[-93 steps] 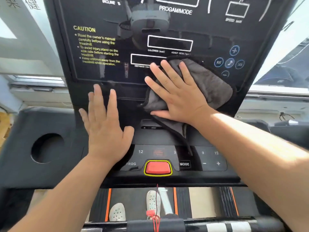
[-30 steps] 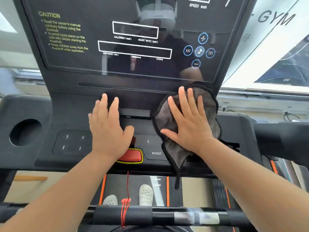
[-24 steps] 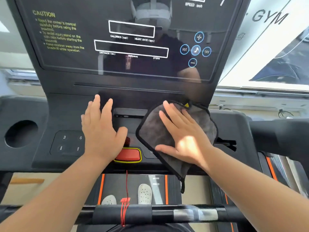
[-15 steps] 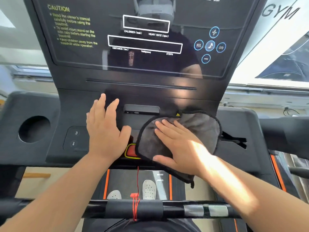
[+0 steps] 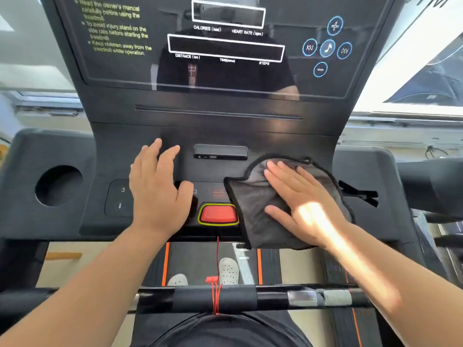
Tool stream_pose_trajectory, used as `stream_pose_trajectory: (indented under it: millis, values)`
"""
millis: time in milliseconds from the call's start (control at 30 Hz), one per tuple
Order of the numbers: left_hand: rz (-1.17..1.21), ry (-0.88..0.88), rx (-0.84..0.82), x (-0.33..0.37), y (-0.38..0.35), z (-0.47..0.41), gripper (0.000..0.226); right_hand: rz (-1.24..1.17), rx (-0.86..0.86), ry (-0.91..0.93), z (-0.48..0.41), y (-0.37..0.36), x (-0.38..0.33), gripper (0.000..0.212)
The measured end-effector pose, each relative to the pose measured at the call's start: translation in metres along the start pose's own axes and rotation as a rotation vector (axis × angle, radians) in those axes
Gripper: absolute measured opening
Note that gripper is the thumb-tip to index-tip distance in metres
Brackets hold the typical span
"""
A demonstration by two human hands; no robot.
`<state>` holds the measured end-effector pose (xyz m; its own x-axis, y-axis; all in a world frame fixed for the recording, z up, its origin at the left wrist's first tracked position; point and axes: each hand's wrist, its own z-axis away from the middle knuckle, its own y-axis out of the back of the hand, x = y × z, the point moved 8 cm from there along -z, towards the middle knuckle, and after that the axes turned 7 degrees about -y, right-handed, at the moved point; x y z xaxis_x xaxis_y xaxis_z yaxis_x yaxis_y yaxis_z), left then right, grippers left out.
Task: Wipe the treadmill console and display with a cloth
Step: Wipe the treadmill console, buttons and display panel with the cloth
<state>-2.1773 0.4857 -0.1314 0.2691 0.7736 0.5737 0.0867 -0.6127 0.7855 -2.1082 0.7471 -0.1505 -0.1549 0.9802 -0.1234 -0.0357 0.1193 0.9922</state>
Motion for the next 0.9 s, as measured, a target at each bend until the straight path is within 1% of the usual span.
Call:
stream_pose_trajectory:
  millis: [67,133,200,267,367,433,533,633,700,800,900]
  values:
    - [0.002,-0.007,0.004,0.003,0.000,0.000,0.064,0.033,-0.016,-0.032,0.000,0.001,-0.004,0.081]
    - [-0.005,-0.019,0.003,0.005,-0.001,0.000,0.063,0.041,-0.111,-0.019,-0.013,-0.004,-0.022,0.088]
    - [-0.013,-0.029,-0.002,0.009,-0.003,-0.001,0.063,0.063,-0.176,0.020,-0.024,-0.010,-0.033,0.091]
    - [-0.016,-0.035,-0.006,0.013,-0.005,-0.002,0.064,0.108,-0.164,-0.001,-0.026,-0.011,-0.023,0.092]
    - [-0.018,-0.037,-0.003,0.018,-0.008,-0.006,0.064,0.134,-0.071,-0.171,-0.019,0.000,0.020,0.097]
    - [-0.020,-0.028,-0.002,0.020,-0.011,-0.008,0.064,0.160,-0.059,-0.201,-0.022,0.006,0.034,0.099]
    - [-0.025,0.001,-0.010,0.022,-0.012,-0.007,0.064,0.172,-0.030,-0.102,-0.044,0.016,0.015,0.097]
    - [-0.042,0.005,-0.002,0.025,-0.007,-0.008,0.064,0.192,-0.012,0.094,-0.069,0.020,-0.023,0.092]
    - [-0.064,0.004,0.011,0.025,0.000,-0.010,0.063,0.210,0.000,0.185,-0.080,0.019,-0.042,0.092]
    - [-0.075,0.003,0.043,0.025,0.009,-0.012,0.060,0.248,0.033,0.234,-0.090,0.018,-0.055,0.093]
    - [-0.066,0.009,0.058,0.021,0.010,-0.012,0.059,0.288,0.072,0.225,-0.088,0.017,-0.049,0.094]
